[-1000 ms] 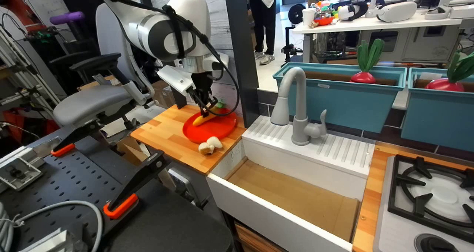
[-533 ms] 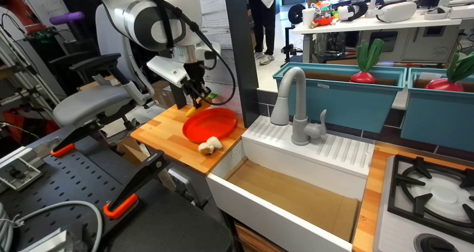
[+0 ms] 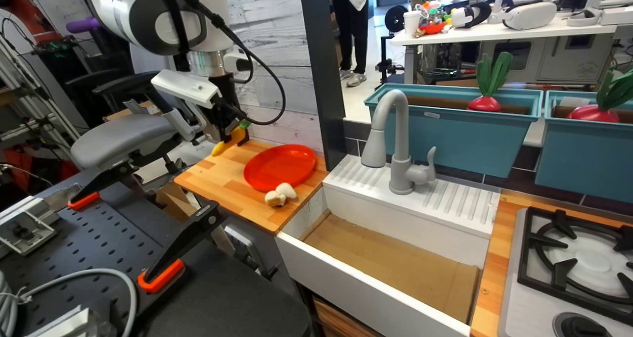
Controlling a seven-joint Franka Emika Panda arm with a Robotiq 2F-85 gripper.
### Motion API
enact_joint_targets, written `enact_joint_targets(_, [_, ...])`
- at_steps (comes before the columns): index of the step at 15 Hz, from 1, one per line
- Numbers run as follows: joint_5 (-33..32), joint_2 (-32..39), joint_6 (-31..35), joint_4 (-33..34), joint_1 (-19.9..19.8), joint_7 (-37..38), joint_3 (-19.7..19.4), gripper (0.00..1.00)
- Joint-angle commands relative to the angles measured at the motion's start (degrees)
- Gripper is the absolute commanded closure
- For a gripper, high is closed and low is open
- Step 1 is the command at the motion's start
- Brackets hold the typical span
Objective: Remove the carrot plush toy from the red plate and put it on the table
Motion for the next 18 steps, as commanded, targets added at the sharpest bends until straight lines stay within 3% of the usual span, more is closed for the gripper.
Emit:
enact_joint_targets(1, [-3.4,1.2,-0.4,0.3,2.8,-0.3,-0.3,0.99])
enact_joint_targets(10, [-8.7,9.0,-3.3,7.2,8.3,1.2,-2.9,0.99])
enact_joint_targets(11, [-9.0,9.6,-3.8,8.0,8.7,1.9,-3.4,0.72])
enact_joint_targets(12, [-9.1,10.1,-4.4,8.8,9.0,2.0,-3.7,0.71])
enact_joint_targets(18, [-9.2,8.2,-4.4,8.3,9.0,1.6,-3.6,0.28])
